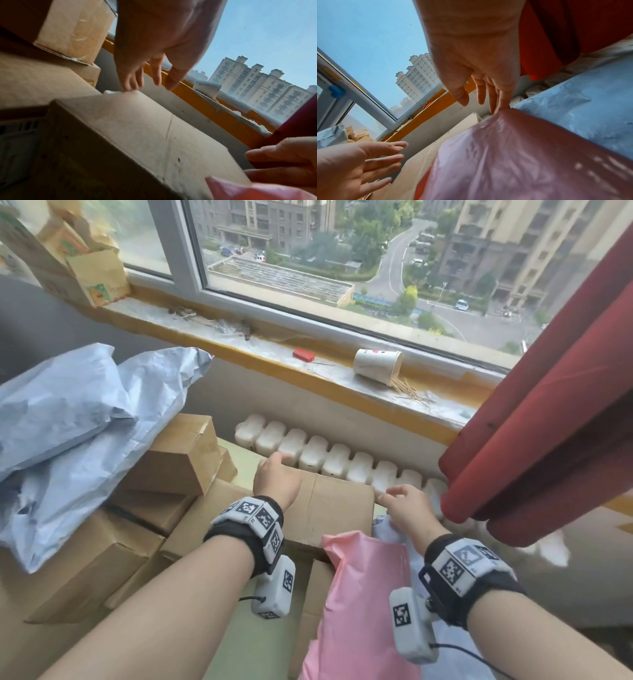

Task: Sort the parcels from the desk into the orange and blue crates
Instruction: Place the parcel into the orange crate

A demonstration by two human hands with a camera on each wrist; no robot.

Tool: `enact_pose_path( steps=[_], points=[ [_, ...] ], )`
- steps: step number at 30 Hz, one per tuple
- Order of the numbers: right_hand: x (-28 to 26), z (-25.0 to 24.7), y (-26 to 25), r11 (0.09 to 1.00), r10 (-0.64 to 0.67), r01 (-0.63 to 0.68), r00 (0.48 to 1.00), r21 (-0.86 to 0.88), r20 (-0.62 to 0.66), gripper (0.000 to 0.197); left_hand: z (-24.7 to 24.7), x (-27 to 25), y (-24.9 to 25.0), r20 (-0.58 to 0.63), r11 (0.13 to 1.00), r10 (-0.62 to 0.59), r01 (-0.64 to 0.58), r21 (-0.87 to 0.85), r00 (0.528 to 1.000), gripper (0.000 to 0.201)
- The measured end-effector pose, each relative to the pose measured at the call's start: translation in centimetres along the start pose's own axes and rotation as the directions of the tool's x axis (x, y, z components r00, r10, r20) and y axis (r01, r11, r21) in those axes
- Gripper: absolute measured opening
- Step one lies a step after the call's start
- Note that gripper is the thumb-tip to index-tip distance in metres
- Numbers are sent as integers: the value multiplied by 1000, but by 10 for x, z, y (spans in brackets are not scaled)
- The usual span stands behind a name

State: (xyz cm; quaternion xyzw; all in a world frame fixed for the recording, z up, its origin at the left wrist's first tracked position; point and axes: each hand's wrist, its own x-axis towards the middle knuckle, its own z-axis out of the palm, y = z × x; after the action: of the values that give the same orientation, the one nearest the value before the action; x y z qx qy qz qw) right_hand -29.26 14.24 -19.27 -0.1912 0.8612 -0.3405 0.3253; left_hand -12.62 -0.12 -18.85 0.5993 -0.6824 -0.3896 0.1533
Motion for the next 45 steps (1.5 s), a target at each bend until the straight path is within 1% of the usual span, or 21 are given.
enact_pose_path(
  steps=[2,3,6,9,13,17,22,26,31,34,35,37,38,41,43,45],
  points=[
    [1,2,3,1000,4,-4,1000,2,-11,36,0,3,-1,-77,1000,-1,1,-9,997,44],
    [2,3,4,1000,2,-2,1000,1,-10,36,0,5,-1,-78,1000,-17,16,-13,997,46],
    [-3,6,2,999,-33,33,999,-23,24,39,-2,7,-3,22,995,-103,103,-14,994,54],
    [-4,12,2,997,-50,55,996,-55,74,43,-1,6,-6,93,992,-128,128,-1,987,58],
    [-8,16,0,996,-59,63,996,-62,63,43,0,1,-7,88,993,-120,119,12,989,59],
    [-13,15,-5,999,-50,49,997,19,53,46,-4,-2,-4,82,992,-119,121,-22,989,62],
    [-19,7,-13,995,-38,37,999,92,8,47,-13,-7,7,59,994,-86,90,-69,995,64],
    [-22,3,-18,985,-36,40,999,170,-27,53,-18,-13,17,31,993,-61,64,-102,998,65],
    [-27,-2,-28,963,-8,37,994,266,-108,50,-24,-20,34,-17,990,-39,36,-136,999,62],
    [-29,-7,-37,950,-5,48,990,310,-140,50,-29,-22,42,-64,986,-9,-2,-169,998,58],
    [-29,-8,-40,944,-7,52,990,325,-140,50,-31,-22,45,-84,982,0,-16,-187,996,57],
    [-24,-8,-42,927,28,25,990,374,-136,63,-33,-24,50,-122,972,23,-50,-230,992,55],
    [-23,-9,-43,910,57,1,990,415,-129,65,-34,-26,53,-139,965,36,-70,-251,990,55],
    [-24,-13,-48,850,94,-45,993,525,-68,47,-36,-31,64,-172,953,64,-111,-280,983,52],
    [-30,-17,-51,804,104,-67,994,591,-28,46,-37,-32,70,-175,948,53,-105,-301,983,50],
    [-32,-22,-51,775,95,-59,995,629,-23,45,-39,-29,73,-150,945,34,-81,-316,988,48]
  ],
)
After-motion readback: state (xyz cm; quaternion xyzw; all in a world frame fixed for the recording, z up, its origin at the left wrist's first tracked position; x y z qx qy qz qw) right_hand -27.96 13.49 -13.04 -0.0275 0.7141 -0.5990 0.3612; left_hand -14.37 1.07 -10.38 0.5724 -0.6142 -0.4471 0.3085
